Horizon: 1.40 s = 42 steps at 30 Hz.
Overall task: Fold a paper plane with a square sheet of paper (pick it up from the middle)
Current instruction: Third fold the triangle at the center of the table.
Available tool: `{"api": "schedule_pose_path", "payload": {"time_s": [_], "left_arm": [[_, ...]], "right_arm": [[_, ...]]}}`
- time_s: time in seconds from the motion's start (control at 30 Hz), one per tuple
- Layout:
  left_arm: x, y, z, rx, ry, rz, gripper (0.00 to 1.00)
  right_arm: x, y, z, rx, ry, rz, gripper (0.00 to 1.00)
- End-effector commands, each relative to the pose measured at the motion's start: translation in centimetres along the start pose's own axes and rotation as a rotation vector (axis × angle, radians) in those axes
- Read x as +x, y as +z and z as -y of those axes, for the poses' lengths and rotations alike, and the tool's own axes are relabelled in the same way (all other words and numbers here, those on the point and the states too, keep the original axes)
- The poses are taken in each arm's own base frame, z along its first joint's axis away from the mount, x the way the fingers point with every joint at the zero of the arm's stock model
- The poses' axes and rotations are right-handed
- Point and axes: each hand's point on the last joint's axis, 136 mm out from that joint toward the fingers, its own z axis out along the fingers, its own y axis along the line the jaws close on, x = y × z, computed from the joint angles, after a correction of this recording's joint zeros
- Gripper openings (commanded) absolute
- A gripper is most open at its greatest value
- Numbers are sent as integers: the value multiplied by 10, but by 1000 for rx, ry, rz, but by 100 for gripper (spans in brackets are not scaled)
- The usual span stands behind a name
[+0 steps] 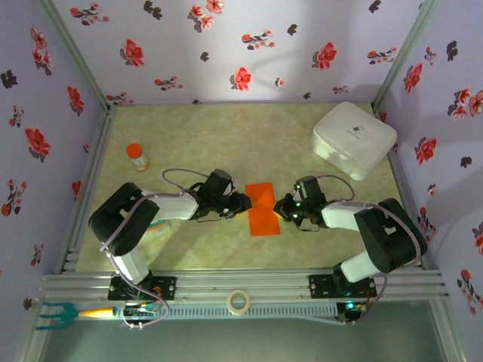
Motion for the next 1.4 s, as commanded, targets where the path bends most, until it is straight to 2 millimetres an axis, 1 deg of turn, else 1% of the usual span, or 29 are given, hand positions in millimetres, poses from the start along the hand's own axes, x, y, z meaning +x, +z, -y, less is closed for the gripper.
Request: {"api": "schedule_pose_path", "payload": {"time_s": [0.0,0.07,0.17,0.37,0.5,0.6,0.77,1.07,1.23,1.37], "left_arm": [[8,0,-9,-54,-35,-21,32],[10,5,-7,-57,-32,-39,32],[14,9,-11,-93,-45,-71,31],[16,14,-8,-88,-40,-93,29],[17,17,-11,-97,-46,-103,29],[17,16,-13,-109,-49,-97,30],[12,7,-16,-139,-40,-58,34],[13,10,-16,-136,-42,-65,35],[12,14,-9,-97,-34,-73,30],[10,11,-3,-62,-29,-54,24]], "right_arm": [[6,4,17,51,47,-7,8],[6,5,17,47,50,-7,9],[7,6,17,45,52,-11,8],[6,6,18,48,55,-8,9],[7,6,17,45,55,-11,9],[7,7,18,47,56,-12,9],[7,6,17,45,55,-10,9],[7,7,18,45,59,-12,9],[7,7,16,40,56,-14,9],[7,7,15,37,55,-14,10]]}}
